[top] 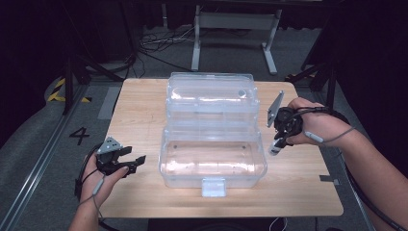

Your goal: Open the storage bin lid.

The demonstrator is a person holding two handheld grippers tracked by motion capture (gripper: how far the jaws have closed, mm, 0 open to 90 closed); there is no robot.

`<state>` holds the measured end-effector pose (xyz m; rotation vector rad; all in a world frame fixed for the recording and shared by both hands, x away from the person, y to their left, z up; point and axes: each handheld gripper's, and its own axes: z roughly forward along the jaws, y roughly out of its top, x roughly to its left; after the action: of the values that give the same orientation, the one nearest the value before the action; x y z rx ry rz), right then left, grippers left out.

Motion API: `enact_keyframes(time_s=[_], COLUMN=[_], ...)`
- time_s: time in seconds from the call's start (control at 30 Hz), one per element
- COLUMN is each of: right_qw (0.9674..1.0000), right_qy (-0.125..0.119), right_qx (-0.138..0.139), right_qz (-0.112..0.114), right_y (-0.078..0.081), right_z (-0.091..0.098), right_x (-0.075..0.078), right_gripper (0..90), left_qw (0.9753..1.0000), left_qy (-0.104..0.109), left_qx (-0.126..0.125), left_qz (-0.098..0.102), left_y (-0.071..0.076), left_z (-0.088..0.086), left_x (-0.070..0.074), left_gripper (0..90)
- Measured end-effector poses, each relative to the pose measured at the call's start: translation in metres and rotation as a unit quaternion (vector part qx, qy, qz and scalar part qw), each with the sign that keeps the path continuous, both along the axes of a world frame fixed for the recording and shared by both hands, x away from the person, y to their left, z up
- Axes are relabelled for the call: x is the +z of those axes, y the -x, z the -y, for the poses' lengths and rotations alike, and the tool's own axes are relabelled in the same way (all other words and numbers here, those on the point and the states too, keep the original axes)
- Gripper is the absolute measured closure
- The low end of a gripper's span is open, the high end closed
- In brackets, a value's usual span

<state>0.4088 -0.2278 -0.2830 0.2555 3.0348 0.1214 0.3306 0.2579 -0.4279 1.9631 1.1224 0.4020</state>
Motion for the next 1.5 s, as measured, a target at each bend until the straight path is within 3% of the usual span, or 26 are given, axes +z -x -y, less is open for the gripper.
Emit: enact_keyframes(time_s=[0.8,1.13,1.5], right_qw=[0.9993,0.9982,0.9967], right_qy=[-0.007,0.001,0.017], right_qx=[0.035,0.054,0.064], right_qz=[-0.013,-0.025,-0.047], right_y=[0.020,0.023,0.023], right_z=[-0.039,-0.050,-0.058], right_x=[0.008,-0.004,-0.029], right_gripper=[71.9,71.9,71.9], left_qw=[1.0000,1.0000,0.9999], left_qy=[-0.001,-0.005,-0.006], left_qx=[0.000,-0.002,-0.002], left_qz=[-0.005,-0.007,-0.008], left_y=[-0.003,-0.003,-0.003], left_z=[0.004,0.002,0.002], left_x=[-0.003,-0.004,-0.005], left_gripper=[33.1,33.1,33.2])
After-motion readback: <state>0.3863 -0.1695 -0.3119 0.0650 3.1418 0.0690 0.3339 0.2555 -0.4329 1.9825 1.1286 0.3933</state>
